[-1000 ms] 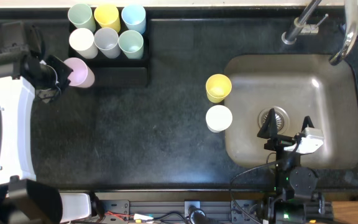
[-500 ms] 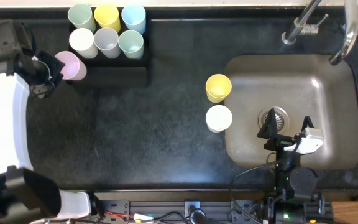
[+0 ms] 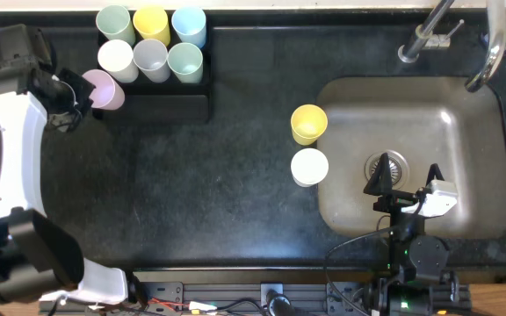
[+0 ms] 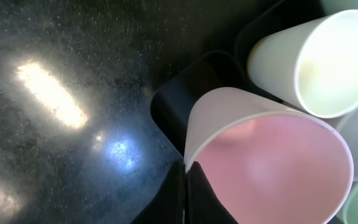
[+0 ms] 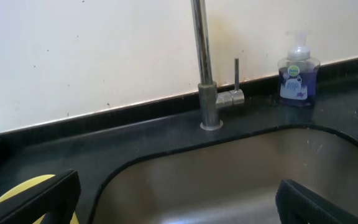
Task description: Store Cups
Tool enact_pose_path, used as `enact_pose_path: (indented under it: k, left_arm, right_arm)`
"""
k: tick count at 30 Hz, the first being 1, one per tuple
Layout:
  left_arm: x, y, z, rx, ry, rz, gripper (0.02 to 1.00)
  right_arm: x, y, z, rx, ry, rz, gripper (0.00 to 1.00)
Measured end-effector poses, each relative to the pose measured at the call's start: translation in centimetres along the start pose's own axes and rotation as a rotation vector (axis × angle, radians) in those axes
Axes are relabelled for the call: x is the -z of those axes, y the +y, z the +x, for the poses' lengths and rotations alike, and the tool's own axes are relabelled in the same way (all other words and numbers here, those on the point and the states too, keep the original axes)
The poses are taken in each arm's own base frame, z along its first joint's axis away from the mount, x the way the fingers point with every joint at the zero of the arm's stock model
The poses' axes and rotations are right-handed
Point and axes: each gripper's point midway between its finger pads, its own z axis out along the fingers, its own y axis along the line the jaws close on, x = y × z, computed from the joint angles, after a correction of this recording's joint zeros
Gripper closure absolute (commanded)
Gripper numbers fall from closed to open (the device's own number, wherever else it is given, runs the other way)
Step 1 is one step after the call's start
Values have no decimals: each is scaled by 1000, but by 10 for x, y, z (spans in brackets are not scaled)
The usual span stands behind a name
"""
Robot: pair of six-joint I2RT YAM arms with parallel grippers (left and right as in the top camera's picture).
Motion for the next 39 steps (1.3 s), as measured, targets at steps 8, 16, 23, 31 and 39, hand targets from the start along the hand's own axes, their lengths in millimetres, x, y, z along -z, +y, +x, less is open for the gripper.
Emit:
enact_pose_path:
  k: [8,16,23,31,39]
  left_arm:
    - [-20,0,-2,1,16,-16,982]
    - [-28,0,-2,2,26,-25,982]
    - [-35,1,-2,3,35,-34,982]
    - [-48,5,1,5,59,-59,982]
    - [-48,6,0,3,53,-66,380]
  right_arm:
    - [0,0,0,0,0,0,3]
    - [0,0,0,0,0,0,5]
    - [0,0,0,0,0,0,5]
    - [0,0,0,0,0,0,5]
    - [0,0,0,0,0,0,5]
